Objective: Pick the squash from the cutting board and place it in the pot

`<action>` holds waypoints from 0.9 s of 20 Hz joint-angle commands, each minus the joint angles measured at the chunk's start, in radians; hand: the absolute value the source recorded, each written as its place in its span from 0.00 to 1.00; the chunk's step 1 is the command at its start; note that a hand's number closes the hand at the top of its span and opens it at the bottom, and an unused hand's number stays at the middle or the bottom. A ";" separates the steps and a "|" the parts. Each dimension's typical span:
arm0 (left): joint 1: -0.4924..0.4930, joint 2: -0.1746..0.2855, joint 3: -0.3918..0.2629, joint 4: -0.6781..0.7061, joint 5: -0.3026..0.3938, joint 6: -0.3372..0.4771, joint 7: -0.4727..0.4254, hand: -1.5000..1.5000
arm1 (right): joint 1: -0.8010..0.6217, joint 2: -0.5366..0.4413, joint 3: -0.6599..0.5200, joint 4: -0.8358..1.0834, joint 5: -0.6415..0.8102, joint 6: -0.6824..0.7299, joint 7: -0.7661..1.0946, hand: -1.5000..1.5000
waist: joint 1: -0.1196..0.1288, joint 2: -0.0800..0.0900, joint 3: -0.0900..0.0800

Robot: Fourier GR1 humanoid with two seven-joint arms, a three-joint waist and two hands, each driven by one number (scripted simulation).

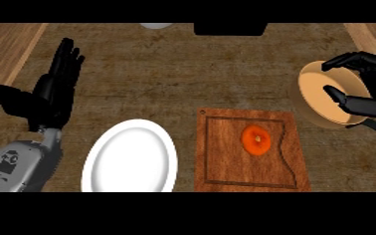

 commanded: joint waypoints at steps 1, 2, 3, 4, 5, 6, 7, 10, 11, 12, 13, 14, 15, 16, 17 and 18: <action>-0.017 -0.008 0.046 -0.003 0.053 -0.070 -0.062 0.50 | 0.057 -0.099 0.015 0.108 0.181 0.079 -0.266 0.00 | 0.005 0.010 0.005; -0.035 -0.025 0.039 0.020 0.025 -0.028 -0.059 0.50 | 0.124 -0.079 0.018 0.083 0.220 0.056 -0.407 0.00 | -0.019 0.008 0.006; 0.004 -0.041 0.016 0.002 0.027 -0.054 -0.083 0.50 | 0.101 -0.067 0.039 0.113 0.268 0.038 -0.461 0.00 | 0.001 0.005 0.005; -0.010 -0.033 0.026 -0.013 0.028 -0.044 -0.052 0.50 | 0.097 -0.059 0.050 0.146 0.292 0.042 -0.526 0.00 | 0.004 0.002 0.005; 0.002 -0.026 0.046 0.030 0.030 -0.069 -0.091 0.50 | 0.116 -0.100 0.032 0.161 0.294 0.075 -0.599 0.00 | -0.005 0.002 0.004; -0.002 -0.013 0.070 0.050 0.053 -0.113 -0.109 0.50 | 0.075 -0.094 0.042 0.208 0.338 0.048 -0.634 0.00 | 0.003 0.004 0.004; 0.000 -0.058 0.019 0.026 0.010 -0.057 -0.091 0.50 | 0.064 -0.106 0.059 0.196 0.382 0.024 -0.636 0.00 | 0.000 0.000 0.004; 0.008 -0.044 0.040 0.010 0.019 -0.085 -0.093 0.50 | 0.054 -0.188 0.075 0.232 0.460 0.010 -0.640 0.00 | 0.003 -0.001 0.003; 0.015 -0.054 0.031 -0.011 -0.013 -0.048 -0.098 0.50 | 0.111 -0.175 0.109 0.103 0.480 -0.031 -0.553 0.00 | -0.012 -0.007 0.002; 0.041 -0.034 0.055 0.033 0.009 -0.102 -0.115 0.50 | 0.031 -0.178 0.117 0.160 0.500 -0.011 -0.512 0.00 | 0.000 -0.003 0.002; 0.008 -0.016 0.087 0.041 0.042 -0.122 -0.082 0.50 | 0.102 -0.196 0.144 0.098 0.527 -0.014 -0.520 0.00 | -0.013 -0.006 0.001; -0.001 -0.032 0.076 0.024 0.026 -0.092 -0.073 0.50 | 0.114 -0.192 0.175 0.025 0.551 -0.028 -0.437 0.00 | -0.018 -0.008 0.001; 0.010 -0.019 0.080 -0.002 0.033 -0.114 -0.077 0.50 | 0.081 -0.200 0.192 0.024 0.583 -0.026 -0.404 0.00 | -0.009 -0.008 0.001; 0.037 -0.043 0.041 -0.035 -0.010 -0.063 -0.064 0.50 | 0.086 -0.241 0.182 -0.031 0.573 0.015 -0.370 0.00 | -0.013 -0.011 0.001; -0.010 -0.056 0.067 0.050 0.002 -0.097 -0.113 0.50 | 0.072 -0.240 0.204 -0.051 0.599 0.026 -0.346 0.00 | -0.020 -0.007 0.000; 0.009 -0.043 0.089 0.054 0.001 -0.096 -0.103 0.50 | 0.135 -0.218 0.211 -0.107 0.616 -0.002 -0.341 0.00 | -0.022 -0.008 0.001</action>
